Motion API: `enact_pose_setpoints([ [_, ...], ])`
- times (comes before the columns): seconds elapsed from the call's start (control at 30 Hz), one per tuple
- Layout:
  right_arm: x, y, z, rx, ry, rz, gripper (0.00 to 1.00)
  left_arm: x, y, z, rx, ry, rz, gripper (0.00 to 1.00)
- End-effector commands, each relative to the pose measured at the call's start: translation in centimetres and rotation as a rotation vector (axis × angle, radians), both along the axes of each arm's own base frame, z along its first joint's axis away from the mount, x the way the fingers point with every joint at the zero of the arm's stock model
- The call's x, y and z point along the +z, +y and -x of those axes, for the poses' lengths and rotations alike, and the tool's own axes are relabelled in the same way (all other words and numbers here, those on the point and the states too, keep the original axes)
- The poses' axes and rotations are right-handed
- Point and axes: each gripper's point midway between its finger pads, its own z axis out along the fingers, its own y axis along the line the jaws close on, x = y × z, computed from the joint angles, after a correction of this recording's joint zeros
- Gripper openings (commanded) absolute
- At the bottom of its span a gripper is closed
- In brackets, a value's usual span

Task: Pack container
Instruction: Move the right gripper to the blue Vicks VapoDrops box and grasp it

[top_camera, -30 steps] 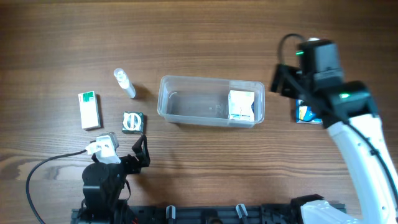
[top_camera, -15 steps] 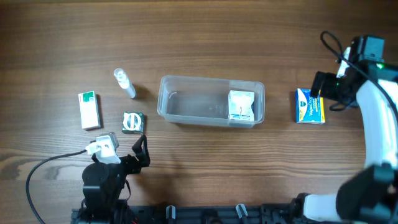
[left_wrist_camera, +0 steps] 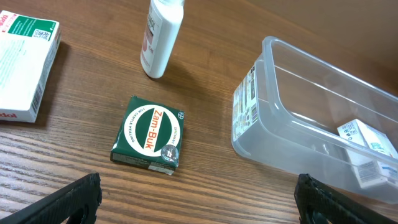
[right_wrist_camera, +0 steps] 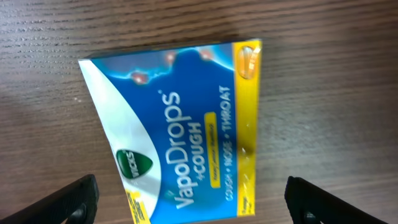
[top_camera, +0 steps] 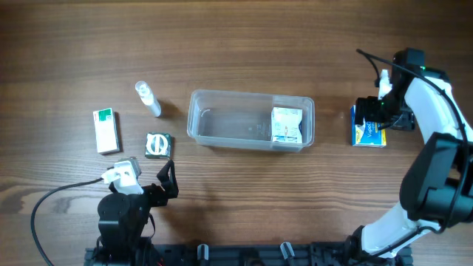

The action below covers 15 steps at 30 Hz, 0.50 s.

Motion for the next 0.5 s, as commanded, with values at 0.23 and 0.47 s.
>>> enact_pose_setpoints([
  [0.23, -4.1, -0.9, 0.2, -0.032, 0.093, 0.07, 0.99, 0.1, -0.1, 0.0, -0.002, -0.006, 0.01, 1.0],
  [0.47, -4.3, -0.8, 0.5, -0.115, 0.098, 0.067, 0.84, 0.1, -0.1, 0.0, -0.002, -0.006, 0.01, 1.0],
])
